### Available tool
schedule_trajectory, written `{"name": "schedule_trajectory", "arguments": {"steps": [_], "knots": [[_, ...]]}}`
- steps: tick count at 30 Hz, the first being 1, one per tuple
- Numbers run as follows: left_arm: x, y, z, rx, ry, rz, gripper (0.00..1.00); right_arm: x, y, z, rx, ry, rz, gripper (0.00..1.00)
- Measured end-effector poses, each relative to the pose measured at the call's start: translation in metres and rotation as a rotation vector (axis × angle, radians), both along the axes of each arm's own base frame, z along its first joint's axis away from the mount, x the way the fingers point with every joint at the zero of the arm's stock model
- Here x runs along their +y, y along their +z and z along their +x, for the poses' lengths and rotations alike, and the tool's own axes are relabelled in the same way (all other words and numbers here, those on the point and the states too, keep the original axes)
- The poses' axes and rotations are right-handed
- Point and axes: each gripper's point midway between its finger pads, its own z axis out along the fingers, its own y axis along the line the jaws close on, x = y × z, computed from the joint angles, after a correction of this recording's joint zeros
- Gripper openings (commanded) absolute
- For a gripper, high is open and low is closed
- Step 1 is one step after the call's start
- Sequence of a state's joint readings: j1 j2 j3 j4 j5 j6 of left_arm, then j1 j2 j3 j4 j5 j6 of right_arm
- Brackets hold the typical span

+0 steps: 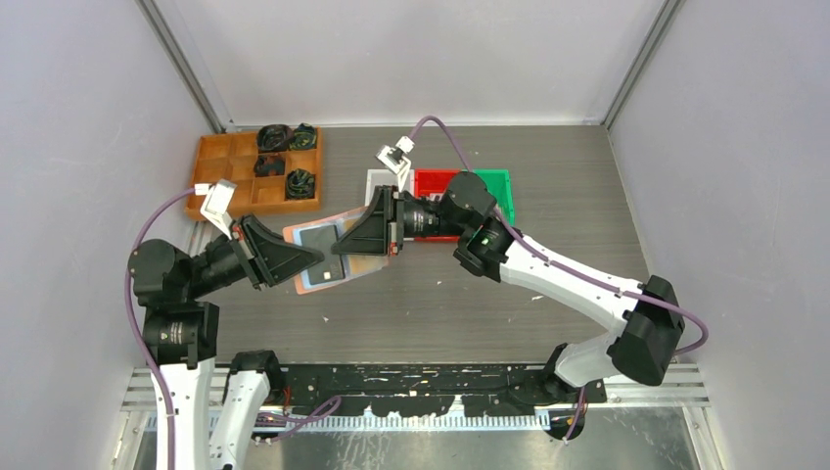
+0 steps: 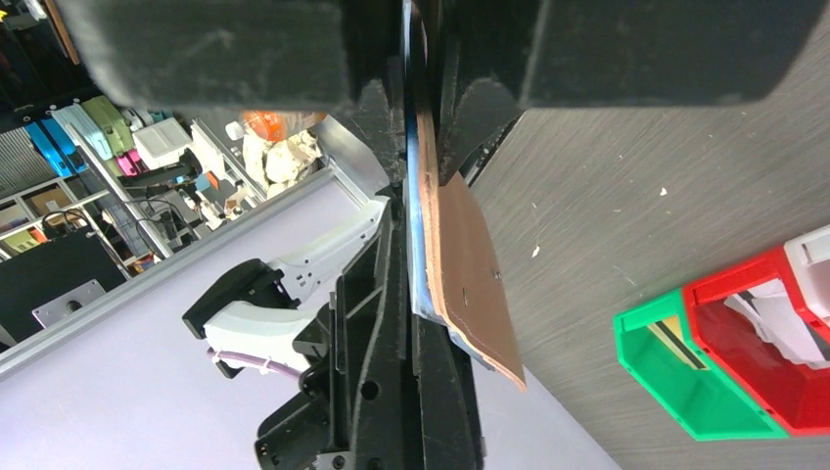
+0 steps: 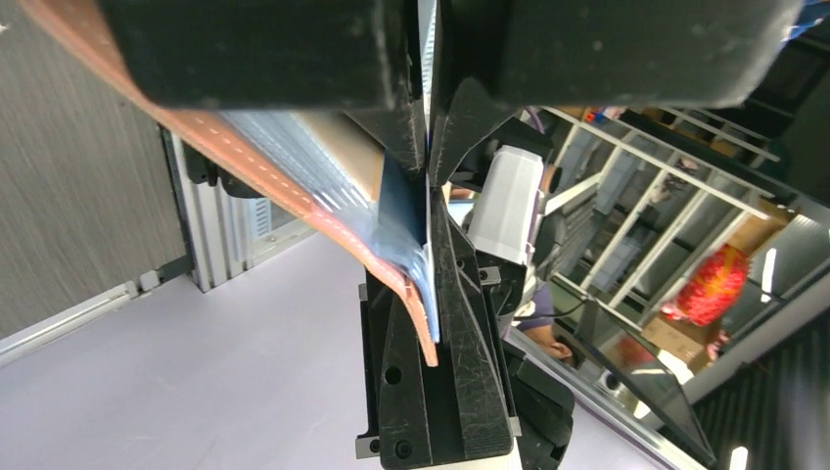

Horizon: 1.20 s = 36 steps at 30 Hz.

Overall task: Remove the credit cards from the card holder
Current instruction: Remove the credit card from the card holder.

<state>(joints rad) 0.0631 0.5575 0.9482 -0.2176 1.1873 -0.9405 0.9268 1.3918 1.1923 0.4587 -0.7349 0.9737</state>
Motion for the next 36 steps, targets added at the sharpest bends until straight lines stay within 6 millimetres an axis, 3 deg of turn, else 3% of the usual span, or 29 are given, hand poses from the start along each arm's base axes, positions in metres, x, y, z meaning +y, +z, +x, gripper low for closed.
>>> {"name": "schedule_trajectory", "arguments": {"steps": [10,15,24,29,36], "knots": [[-0.001,0.002,-0.002,0.011,-0.009,-0.01,0.22,-0.006,-0.004,-0.002,0.077,0.028,0.089,0.01],[-0.001,0.005,-0.003,0.022,-0.011,-0.021,0.12,-0.01,-0.009,-0.001,0.096,0.024,0.115,0.01],[-0.001,0.007,-0.003,0.03,-0.014,-0.031,0.01,-0.019,-0.003,-0.005,0.096,0.015,0.163,0.23],[-0.001,0.009,-0.002,0.022,-0.009,-0.033,0.01,-0.023,0.006,-0.008,0.102,0.027,0.194,0.23],[-0.001,0.011,-0.003,0.015,-0.01,-0.038,0.01,-0.023,0.009,-0.009,0.12,0.042,0.212,0.11]]}}
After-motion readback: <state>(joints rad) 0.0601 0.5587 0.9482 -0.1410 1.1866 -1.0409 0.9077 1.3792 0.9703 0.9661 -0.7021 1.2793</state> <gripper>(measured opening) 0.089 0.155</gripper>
